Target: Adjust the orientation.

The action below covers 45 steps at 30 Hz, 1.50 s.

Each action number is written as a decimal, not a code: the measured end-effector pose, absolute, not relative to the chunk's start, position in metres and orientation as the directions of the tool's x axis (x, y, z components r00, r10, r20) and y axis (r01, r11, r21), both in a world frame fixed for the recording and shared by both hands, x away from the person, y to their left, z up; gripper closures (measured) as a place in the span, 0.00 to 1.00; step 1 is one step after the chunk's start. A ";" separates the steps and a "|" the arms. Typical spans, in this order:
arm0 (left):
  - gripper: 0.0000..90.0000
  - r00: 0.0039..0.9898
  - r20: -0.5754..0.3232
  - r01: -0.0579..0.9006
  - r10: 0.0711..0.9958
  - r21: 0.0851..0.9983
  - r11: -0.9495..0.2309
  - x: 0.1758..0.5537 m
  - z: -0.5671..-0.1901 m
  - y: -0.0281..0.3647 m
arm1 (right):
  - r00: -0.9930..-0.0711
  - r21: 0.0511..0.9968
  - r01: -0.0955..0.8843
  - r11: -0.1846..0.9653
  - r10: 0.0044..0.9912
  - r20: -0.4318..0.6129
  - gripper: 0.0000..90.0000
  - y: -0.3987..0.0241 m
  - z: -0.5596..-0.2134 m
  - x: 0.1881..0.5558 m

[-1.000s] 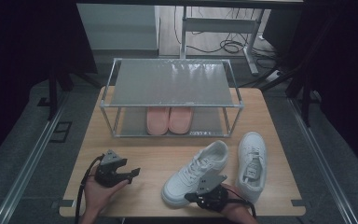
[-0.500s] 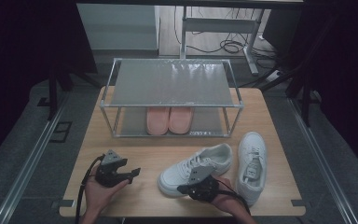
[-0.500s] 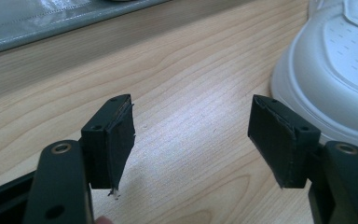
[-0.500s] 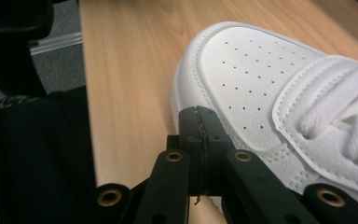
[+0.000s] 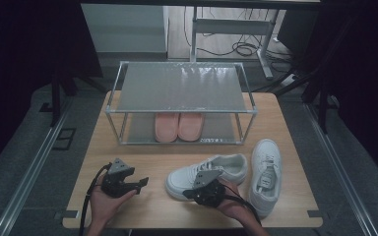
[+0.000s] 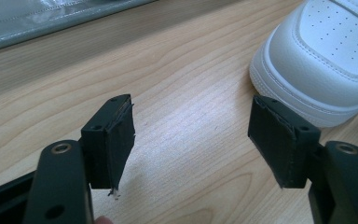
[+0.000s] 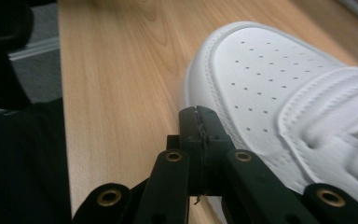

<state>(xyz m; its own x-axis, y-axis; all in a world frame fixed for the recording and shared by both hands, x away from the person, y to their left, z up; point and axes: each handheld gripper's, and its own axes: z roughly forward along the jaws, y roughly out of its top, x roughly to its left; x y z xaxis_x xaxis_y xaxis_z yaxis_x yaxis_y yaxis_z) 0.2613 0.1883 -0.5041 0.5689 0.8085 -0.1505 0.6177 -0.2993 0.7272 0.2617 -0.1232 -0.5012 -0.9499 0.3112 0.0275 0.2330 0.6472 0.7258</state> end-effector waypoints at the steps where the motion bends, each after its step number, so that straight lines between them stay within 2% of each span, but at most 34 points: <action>1: 0.35 0.567 -0.153 0.620 0.810 0.726 -0.296 0.261 -0.504 0.188 | -0.945 0.730 0.235 0.641 0.325 0.019 1.00 -0.126 -0.498 0.261; 6: 0.35 0.568 -0.154 0.621 0.809 0.725 -0.298 0.261 -0.505 0.188 | -0.917 0.782 0.251 0.571 0.399 0.003 1.00 -0.151 -0.474 0.259; 11: 0.36 0.569 -0.150 0.617 0.809 0.727 -0.299 0.261 -0.504 0.188 | -0.858 0.821 0.281 0.497 0.513 -0.016 1.00 -0.196 -0.449 0.262; 14: 0.36 0.570 -0.150 0.618 0.808 0.726 -0.301 0.261 -0.504 0.188 | -0.810 0.838 0.330 0.434 0.586 0.015 1.00 -0.225 -0.441 0.268; 15: 0.36 0.567 -0.151 0.621 0.810 0.725 -0.299 0.261 -0.504 0.187 | -0.798 0.847 0.351 0.398 0.600 0.049 1.00 -0.233 -0.438 0.269; 19: 0.36 0.567 -0.150 0.622 0.810 0.723 -0.301 0.261 -0.504 0.187 | -0.764 0.856 0.353 0.379 0.644 0.030 1.00 -0.255 -0.429 0.269; 23: 0.36 0.568 -0.150 0.621 0.809 0.723 -0.302 0.261 -0.505 0.186 | -0.734 0.864 0.377 0.335 0.676 0.058 1.00 -0.273 -0.425 0.270; 32: 0.36 0.567 -0.151 0.622 0.810 0.723 -0.301 0.261 -0.504 0.186 | -0.669 0.834 0.442 0.331 0.741 0.061 1.00 -0.296 -0.435 0.285; 45: 0.36 0.569 -0.153 0.618 0.808 0.728 -0.297 0.261 -0.502 0.188 | -0.645 0.769 0.508 0.388 0.763 0.041 1.00 -0.300 -0.434 0.313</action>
